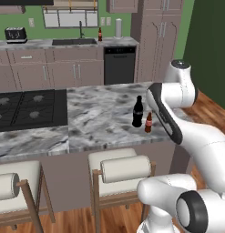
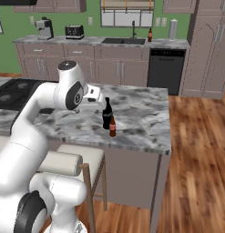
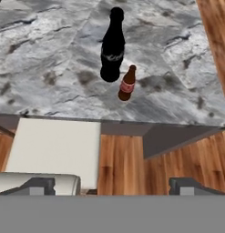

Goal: Place the large bottle from the dining counter next to the other large bottle outside the sink, and place the small bottle from the dining counter next to the other small bottle inside the sink.

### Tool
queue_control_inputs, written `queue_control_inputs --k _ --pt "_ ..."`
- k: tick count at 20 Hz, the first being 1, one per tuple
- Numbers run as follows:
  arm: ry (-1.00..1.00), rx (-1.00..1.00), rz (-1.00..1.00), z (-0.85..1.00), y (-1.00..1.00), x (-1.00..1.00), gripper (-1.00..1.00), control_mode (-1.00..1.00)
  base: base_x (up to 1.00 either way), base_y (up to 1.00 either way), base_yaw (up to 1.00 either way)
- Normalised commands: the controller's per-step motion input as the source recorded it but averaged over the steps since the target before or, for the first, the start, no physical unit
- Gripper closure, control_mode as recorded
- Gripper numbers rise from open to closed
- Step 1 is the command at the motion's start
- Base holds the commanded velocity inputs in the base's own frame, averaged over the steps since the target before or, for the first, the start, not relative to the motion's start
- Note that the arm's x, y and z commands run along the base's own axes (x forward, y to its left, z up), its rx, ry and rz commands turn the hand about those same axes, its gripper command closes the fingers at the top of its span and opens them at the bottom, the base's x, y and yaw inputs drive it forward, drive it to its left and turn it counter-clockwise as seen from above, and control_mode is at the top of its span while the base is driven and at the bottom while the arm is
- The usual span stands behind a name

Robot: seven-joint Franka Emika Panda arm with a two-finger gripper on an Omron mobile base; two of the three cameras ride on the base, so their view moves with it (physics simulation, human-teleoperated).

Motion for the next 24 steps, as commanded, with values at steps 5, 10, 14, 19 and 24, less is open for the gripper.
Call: queue_control_inputs --k 5,10,14,19,24 --pt "-0.1 0.0 0.0 -0.06 0.0 0.12 -1.0 -1.0 0.0 0.0 0.0" --pt "0.0 0.0 0.0 -0.02 0.0 0.31 -1.0 -1.0 0.0 0.0 0.0" --pt "0.0 0.0 0.0 -0.02 0.0 0.47 -1.0 -1.0 0.0 0.0 0.0" --pt "0.0 0.02 0.0 0.0 0.0 0.43 -1.0 -1.0 0.0 0.0 0.0" --pt "0.0 0.05 0.0 -0.09 0.0 0.33 -1.0 -1.0 0.0 0.0 0.0"
